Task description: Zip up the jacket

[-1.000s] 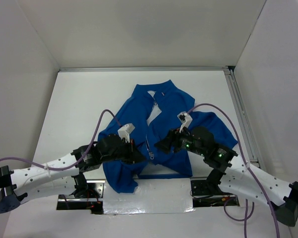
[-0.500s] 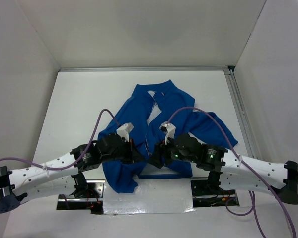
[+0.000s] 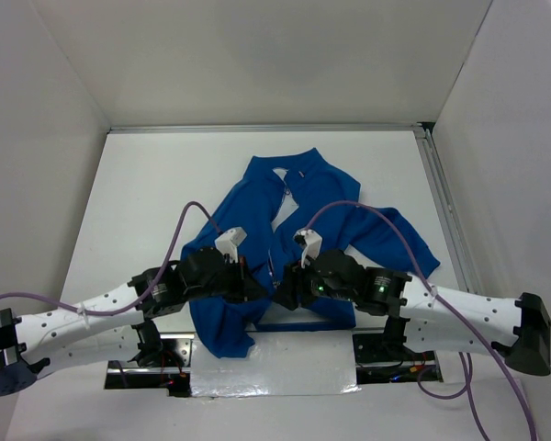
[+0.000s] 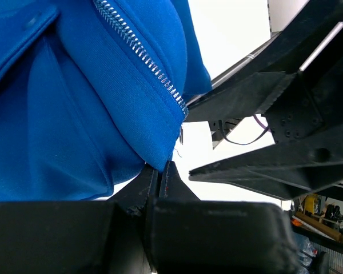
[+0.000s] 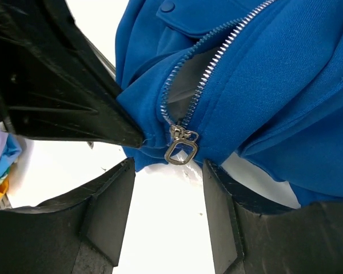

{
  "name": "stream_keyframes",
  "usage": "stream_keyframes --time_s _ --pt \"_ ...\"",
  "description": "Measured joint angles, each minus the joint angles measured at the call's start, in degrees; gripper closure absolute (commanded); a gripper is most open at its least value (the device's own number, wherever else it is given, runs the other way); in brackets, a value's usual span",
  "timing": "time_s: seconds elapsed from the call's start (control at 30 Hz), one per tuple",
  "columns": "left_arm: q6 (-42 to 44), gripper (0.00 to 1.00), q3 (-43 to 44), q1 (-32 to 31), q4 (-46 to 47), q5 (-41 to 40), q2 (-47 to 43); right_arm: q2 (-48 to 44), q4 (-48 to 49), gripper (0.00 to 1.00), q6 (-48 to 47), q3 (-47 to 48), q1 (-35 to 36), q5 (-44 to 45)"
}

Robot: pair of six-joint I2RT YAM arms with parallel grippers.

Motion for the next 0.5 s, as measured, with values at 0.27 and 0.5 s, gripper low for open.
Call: stream_keyframes --time_s 0.27,0.5 --pt "0.24 1.0 0.0 0.0 0.52 0.28 -1.6 1.77 0.9 0.61 1.4 0.0 0.0 2.56" --pt "0.42 1.0 0.0 0.0 0.7 0.35 -1.7 2.54 0.87 0.63 1.88 0.07 0.0 4.48"
